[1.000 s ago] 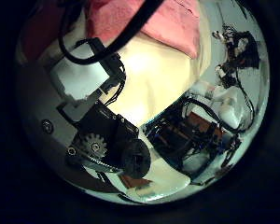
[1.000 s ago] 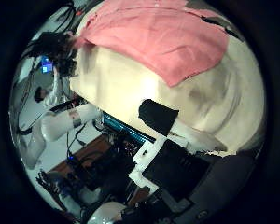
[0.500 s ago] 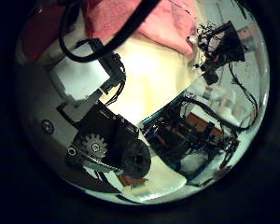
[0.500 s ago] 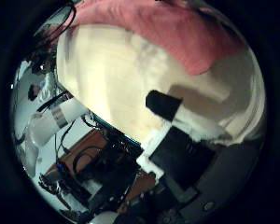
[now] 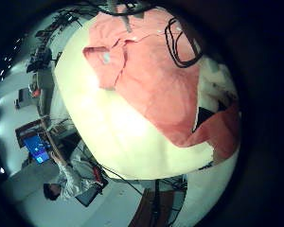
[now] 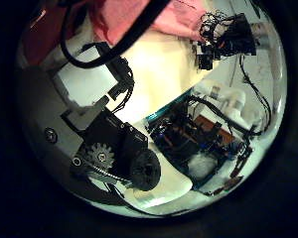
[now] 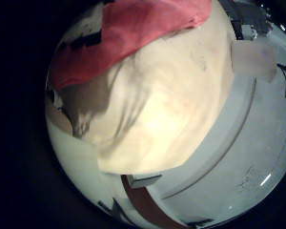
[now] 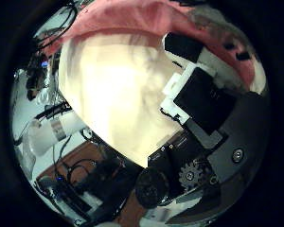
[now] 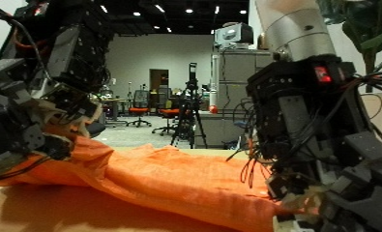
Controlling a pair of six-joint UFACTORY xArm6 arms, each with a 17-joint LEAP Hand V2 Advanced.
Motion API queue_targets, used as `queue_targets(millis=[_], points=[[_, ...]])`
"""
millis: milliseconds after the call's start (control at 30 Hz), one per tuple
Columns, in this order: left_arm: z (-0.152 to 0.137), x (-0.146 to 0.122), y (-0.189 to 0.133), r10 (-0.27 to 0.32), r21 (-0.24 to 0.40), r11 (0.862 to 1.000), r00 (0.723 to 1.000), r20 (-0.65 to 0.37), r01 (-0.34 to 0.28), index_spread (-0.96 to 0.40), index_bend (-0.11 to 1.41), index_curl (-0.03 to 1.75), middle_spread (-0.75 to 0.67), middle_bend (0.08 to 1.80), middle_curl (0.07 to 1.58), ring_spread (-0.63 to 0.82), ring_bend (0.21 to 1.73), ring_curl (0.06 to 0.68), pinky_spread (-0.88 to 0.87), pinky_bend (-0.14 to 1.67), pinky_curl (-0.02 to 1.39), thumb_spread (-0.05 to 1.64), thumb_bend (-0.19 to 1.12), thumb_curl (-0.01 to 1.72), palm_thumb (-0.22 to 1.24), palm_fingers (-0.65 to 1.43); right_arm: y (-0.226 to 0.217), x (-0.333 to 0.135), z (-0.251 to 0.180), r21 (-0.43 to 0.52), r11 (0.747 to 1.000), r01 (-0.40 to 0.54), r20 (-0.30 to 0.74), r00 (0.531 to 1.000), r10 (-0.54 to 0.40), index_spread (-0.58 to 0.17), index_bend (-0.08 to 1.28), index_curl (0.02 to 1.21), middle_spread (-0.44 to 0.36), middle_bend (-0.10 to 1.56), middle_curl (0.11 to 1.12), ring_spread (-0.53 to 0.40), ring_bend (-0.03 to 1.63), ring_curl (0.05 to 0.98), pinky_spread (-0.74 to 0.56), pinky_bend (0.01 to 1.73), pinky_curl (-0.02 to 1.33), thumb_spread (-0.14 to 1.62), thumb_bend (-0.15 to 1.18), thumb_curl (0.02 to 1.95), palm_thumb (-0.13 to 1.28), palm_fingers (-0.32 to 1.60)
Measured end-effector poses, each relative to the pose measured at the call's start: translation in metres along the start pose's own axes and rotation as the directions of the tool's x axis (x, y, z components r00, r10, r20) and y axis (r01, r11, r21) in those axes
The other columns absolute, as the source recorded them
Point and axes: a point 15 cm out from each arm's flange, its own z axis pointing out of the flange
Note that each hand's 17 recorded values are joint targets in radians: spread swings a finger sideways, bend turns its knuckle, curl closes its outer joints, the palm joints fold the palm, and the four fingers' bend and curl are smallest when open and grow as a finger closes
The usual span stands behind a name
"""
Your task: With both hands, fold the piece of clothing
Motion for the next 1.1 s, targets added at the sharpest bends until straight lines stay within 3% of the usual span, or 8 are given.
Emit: queue_targets(millis=[367, 767, 900, 1100], points=[[-0.022, 0.013, 0.037, 0.074, -0.11, 0.991, 0.996, -0.047, -0.079, -0.74, 0.53, 1.21, -0.63, 0.9, 1.15, -0.43, 1.42, 0.596, -0.57, 1.3, 0.73, 0.87, -0.02, 0.75, 0.85, 1.08, 0.05, 0.008, -0.061, 0.068, 0.997, -0.035, -0.002, 0.999, 0.035, -0.263, 1.07, 0.77, -0.123, 1.28, 0.72, -0.201, 1.34, 0.639, -0.24, 1.33, 0.65, 1.07, 0.06, 0.59, 1.1, 1.19], [-0.061, 0.019, 0.051, 0.11, -0.13, 0.984, 0.99, -0.09, -0.121, -0.76, 0.5, 1.23, -0.64, 0.9, 1.14, -0.43, 1.42, 0.591, -0.57, 1.29, 0.72, 0.87, -0.02, 0.74, 0.85, 1.09, 0.047, 0.025, -0.134, 0.201, 0.976, -0.087, 0.004, 0.996, 0.088, -0.247, 1.09, 0.78, -0.114, 1.31, 0.7, -0.196, 1.37, 0.639, -0.23, 1.31, 0.68, 1.07, 0.01, 0.66, 1.12, 1.18], [-0.079, 0.009, 0.041, 0.099, -0.109, 0.988, 0.992, -0.079, -0.108, -0.77, 0.49, 1.24, -0.64, 0.9, 1.14, -0.43, 1.42, 0.588, -0.56, 1.29, 0.71, 0.87, -0.02, 0.74, 0.84, 1.09, 0.035, 0.032, -0.15, 0.226, 0.969, -0.105, 0.007, 0.994, 0.106, -0.243, 1.1, 0.78, -0.112, 1.32, 0.69, -0.195, 1.37, 0.637, -0.23, 1.3, 0.7, 1.07, -0.01, 0.68, 1.13, 1.18], [-0.101, -0.023, -0.012, 0.074, -0.089, 0.993, 0.995, -0.065, -0.08, -0.77, 0.48, 1.25, -0.64, 0.91, 1.14, -0.43, 1.42, 0.588, -0.57, 1.29, 0.72, 0.87, -0.02, 0.74, 0.84, 1.08, -0.017, 0.049, -0.158, 0.214, 0.969, -0.124, 0.015, 0.992, 0.124, -0.24, 1.11, 0.77, -0.116, 1.32, 0.68, -0.194, 1.38, 0.634, -0.23, 1.29, 0.71, 1.06, -0.01, 0.7, 1.12, 1.17]])
